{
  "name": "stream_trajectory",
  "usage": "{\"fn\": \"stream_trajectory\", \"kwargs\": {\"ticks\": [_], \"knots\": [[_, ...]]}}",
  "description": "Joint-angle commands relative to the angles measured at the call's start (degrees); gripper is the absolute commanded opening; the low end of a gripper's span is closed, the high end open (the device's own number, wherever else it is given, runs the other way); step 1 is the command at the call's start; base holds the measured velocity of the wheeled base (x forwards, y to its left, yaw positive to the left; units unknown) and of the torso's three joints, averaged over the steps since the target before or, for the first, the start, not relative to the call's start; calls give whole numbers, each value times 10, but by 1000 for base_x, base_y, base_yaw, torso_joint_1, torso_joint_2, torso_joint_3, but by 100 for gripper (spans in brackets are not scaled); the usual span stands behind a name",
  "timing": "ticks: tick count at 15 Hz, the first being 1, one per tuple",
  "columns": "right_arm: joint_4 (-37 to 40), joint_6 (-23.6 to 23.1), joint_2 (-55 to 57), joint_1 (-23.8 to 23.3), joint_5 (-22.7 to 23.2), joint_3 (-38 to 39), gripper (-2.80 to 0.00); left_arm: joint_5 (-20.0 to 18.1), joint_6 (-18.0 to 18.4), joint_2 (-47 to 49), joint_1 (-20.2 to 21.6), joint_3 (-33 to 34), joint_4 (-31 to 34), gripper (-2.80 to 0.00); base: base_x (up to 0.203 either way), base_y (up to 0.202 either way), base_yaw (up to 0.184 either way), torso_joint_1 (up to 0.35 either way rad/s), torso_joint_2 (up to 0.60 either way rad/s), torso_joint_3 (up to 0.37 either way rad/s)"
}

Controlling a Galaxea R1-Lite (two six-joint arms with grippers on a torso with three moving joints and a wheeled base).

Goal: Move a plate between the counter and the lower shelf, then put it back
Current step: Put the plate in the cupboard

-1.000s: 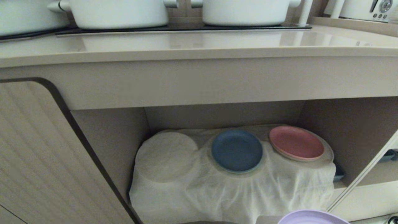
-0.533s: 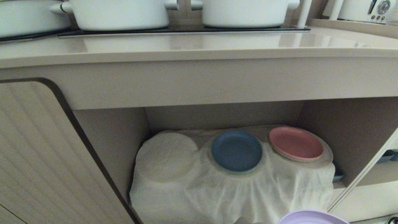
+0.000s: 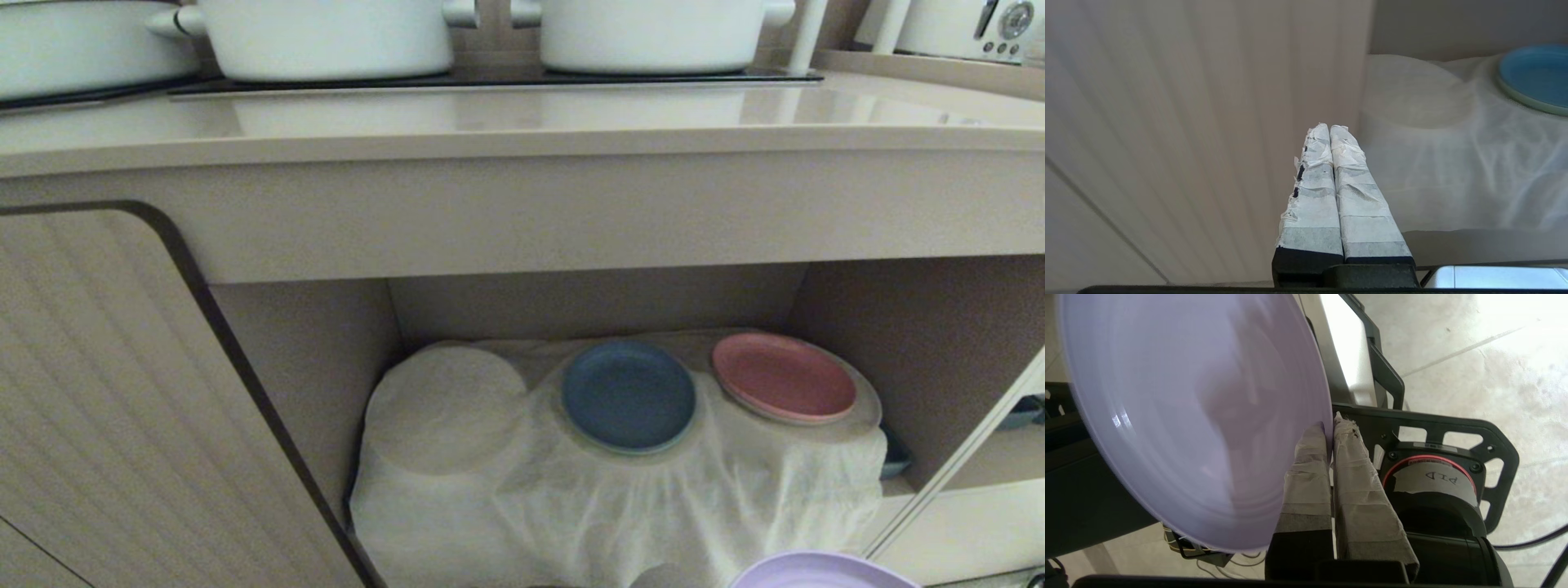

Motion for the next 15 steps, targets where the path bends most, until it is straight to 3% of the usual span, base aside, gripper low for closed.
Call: {"fn": "stream_trajectory", "kwargs": {"ticks": [1, 12, 15], "knots": [[3, 1, 1, 0, 1, 1, -280, 0, 0, 0, 0, 0, 0, -280, -2, 59, 1, 2, 7, 6], [3, 1, 1, 1, 1, 0, -280, 0, 0, 1, 0, 0, 0, -280, 0, 187, 2, 2, 3, 3], [3, 1, 1, 0, 1, -2, -280, 0, 0, 0, 0, 0, 0, -280, 0, 83, -2, 4, 1, 1]]}}
